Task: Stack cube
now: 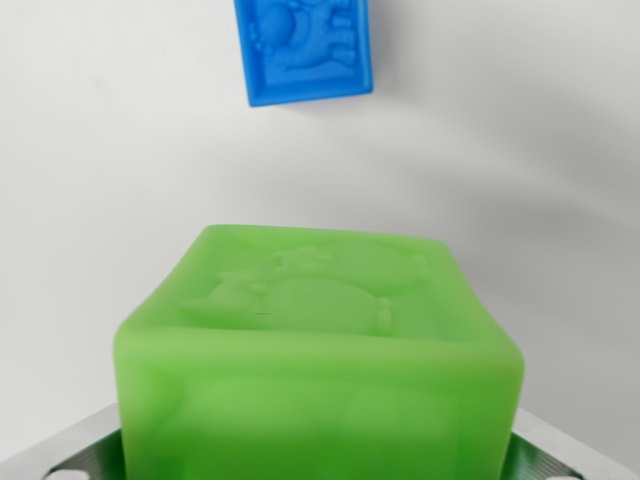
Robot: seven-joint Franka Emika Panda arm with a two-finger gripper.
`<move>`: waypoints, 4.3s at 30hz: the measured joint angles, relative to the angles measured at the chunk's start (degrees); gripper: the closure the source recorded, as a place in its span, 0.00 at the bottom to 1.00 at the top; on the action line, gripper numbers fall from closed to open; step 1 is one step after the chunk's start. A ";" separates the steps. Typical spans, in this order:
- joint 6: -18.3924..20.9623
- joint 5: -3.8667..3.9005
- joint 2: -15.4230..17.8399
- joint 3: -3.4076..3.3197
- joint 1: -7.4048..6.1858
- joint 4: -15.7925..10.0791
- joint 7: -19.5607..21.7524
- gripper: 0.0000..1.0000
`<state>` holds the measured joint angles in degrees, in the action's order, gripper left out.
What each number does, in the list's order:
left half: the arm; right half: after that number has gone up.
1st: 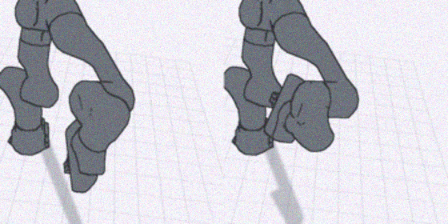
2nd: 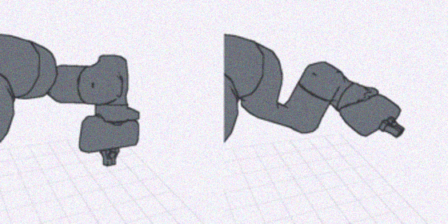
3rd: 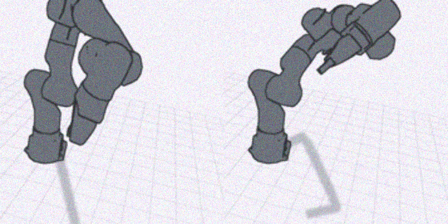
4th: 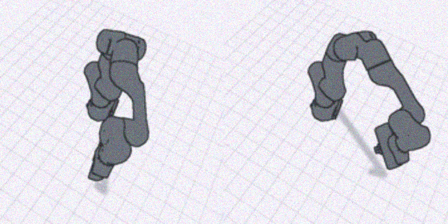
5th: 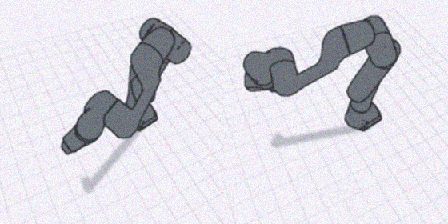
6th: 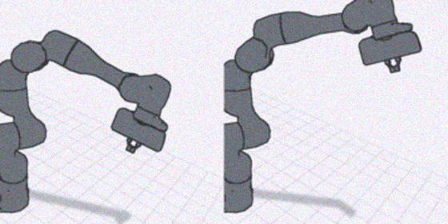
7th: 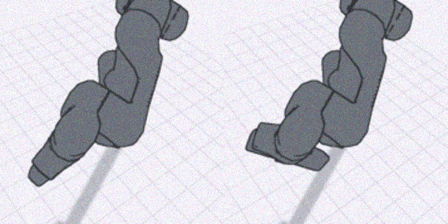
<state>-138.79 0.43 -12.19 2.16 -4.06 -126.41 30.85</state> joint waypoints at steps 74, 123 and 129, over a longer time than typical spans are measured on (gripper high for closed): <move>-0.09 0.78 -18.07 -0.02 -2.92 17.46 -2.45 1.00; -5.25 0.99 -23.61 -0.39 -3.24 17.94 -2.42 0.00; -5.28 0.99 -23.71 -0.39 -3.25 17.95 -2.42 0.00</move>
<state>-144.07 1.42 -35.90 1.77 -7.31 -108.46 28.43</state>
